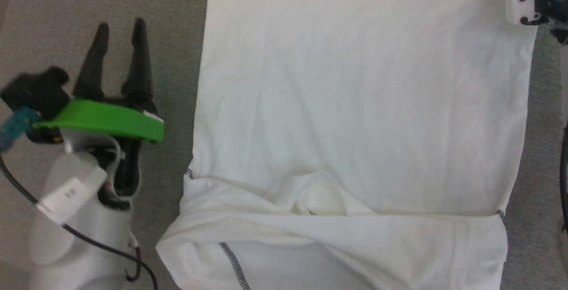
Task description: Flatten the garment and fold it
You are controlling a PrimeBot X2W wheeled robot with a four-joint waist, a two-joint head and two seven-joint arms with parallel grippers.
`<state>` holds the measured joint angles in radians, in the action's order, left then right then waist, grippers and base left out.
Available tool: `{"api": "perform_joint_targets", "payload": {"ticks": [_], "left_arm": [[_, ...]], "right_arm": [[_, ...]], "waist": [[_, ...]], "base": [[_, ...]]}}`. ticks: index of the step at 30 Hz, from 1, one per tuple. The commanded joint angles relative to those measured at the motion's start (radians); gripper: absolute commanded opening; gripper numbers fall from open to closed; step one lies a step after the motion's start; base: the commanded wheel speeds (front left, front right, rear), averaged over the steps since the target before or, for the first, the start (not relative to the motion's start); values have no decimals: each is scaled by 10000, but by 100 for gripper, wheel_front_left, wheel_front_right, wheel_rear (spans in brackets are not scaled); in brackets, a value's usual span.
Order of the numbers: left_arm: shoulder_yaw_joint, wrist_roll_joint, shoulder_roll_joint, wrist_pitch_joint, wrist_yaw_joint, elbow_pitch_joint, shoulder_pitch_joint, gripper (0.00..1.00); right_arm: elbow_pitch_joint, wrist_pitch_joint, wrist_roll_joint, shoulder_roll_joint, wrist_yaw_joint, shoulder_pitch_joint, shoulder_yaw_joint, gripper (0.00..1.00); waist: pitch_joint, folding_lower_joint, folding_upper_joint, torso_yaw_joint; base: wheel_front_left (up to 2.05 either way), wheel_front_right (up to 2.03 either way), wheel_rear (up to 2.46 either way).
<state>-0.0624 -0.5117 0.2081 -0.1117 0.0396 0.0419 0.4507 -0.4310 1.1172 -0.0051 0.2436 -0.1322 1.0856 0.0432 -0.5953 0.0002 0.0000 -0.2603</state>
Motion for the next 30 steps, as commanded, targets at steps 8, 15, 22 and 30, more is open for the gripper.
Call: {"api": "perform_joint_targets", "payload": {"ticks": [8,15,22,30], "left_arm": [[-337,-938,1093,3760,316,1782,3661,100],[-1462,-835,1531,7109,328,3801,5928,100],[-2039,-290,1723,8112,56,4713,6887,100],[-2122,-394,1773,8574,-69,5201,6795,0]], "right_arm": [[220,-595,788,-234,15,326,740,0],[322,-1049,1308,-138,15,572,1750,0],[516,-1164,1877,120,15,707,2460,0],[656,-1327,2265,262,15,759,2719,0]], "waist": [[-338,-2,0,988],[-747,-2,0,1421],[-1181,-2,0,1773],[-1441,-2,0,1869]], "base": [[0,0,0],[0,0,0],[0,0,0],[0,0,0]]}}
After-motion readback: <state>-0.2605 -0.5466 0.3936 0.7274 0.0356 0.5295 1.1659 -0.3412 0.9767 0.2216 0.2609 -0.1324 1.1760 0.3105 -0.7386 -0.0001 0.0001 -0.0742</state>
